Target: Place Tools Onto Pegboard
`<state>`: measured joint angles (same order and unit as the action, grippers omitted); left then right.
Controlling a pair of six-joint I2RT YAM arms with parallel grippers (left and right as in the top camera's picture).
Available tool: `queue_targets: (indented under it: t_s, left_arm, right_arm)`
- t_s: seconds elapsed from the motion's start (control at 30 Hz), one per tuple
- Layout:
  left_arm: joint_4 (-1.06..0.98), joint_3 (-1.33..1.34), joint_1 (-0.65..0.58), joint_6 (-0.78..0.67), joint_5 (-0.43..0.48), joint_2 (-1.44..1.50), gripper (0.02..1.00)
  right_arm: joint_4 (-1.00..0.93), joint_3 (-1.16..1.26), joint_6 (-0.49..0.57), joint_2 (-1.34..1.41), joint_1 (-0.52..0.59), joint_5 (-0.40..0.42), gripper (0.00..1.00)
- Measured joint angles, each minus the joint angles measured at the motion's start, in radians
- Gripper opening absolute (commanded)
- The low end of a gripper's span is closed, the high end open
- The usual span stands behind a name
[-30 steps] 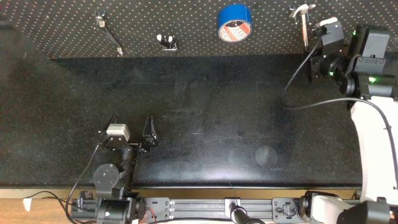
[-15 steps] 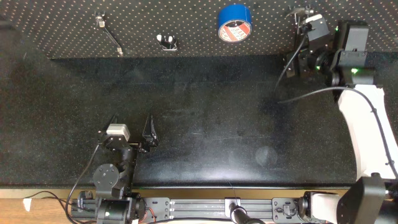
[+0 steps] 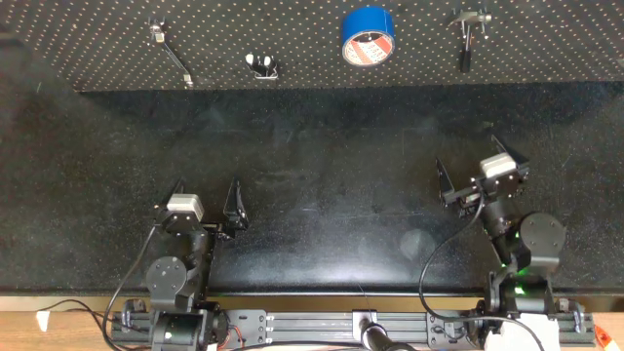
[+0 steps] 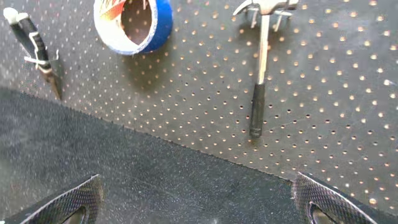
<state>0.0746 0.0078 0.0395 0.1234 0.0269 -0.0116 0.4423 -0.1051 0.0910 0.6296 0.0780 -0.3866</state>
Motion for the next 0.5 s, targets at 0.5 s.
queue_targets:
  t_s: [0.5]
  left_arm:
    - [0.000,0.000,0.000,0.000,0.000,0.000,0.996]
  right_arm:
    - [-0.211,0.097,-0.110,-0.324,-0.061,0.167,0.985]
